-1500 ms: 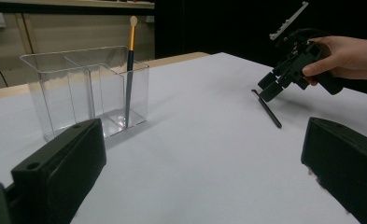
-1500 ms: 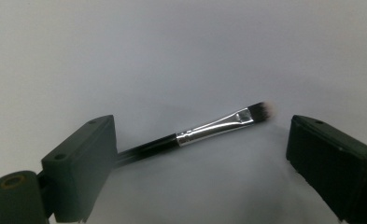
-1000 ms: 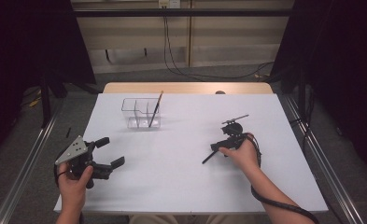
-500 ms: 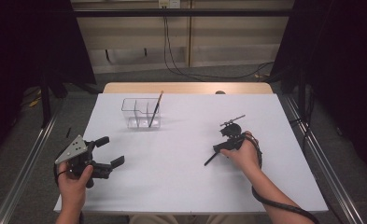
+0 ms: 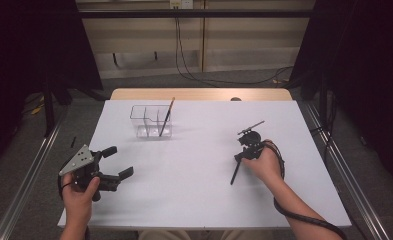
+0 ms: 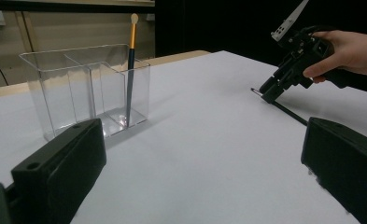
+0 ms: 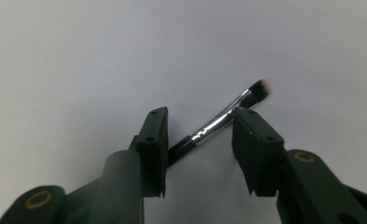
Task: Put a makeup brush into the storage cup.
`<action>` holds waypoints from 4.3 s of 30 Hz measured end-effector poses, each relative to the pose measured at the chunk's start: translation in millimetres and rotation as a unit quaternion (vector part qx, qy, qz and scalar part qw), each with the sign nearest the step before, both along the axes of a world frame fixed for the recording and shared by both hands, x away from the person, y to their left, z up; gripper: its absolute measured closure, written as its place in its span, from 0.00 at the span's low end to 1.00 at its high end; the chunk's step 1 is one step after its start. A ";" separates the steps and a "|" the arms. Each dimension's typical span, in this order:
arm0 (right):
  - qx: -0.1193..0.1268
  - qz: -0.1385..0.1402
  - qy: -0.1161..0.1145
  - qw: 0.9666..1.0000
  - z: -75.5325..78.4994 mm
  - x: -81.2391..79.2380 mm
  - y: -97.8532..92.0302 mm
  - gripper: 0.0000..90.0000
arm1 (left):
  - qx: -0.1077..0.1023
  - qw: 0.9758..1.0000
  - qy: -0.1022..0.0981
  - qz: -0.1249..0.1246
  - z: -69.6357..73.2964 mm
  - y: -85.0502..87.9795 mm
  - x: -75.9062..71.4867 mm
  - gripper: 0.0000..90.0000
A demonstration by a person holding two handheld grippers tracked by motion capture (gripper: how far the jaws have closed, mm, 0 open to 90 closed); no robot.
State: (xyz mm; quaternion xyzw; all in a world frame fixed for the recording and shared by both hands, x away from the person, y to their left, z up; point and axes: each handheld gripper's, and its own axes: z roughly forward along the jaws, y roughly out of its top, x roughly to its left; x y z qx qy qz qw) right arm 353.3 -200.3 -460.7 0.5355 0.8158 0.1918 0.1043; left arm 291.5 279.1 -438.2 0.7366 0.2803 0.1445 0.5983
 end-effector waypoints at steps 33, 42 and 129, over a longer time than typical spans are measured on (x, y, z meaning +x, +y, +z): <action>0.017 0.001 0.078 0.997 8.4 -17.8 -26.0 0.82 | 0.004 1.000 -0.003 -0.002 1.6 -3.8 2.5 0.00; 0.018 0.003 0.077 0.997 8.4 -34.8 -36.5 0.81 | 0.005 1.000 -0.004 -0.012 3.0 -12.0 8.3 0.00; 0.296 0.080 -0.176 0.936 22.5 -65.3 -27.3 0.94 | 0.006 1.000 0.010 -0.017 -3.6 -19.2 7.1 0.00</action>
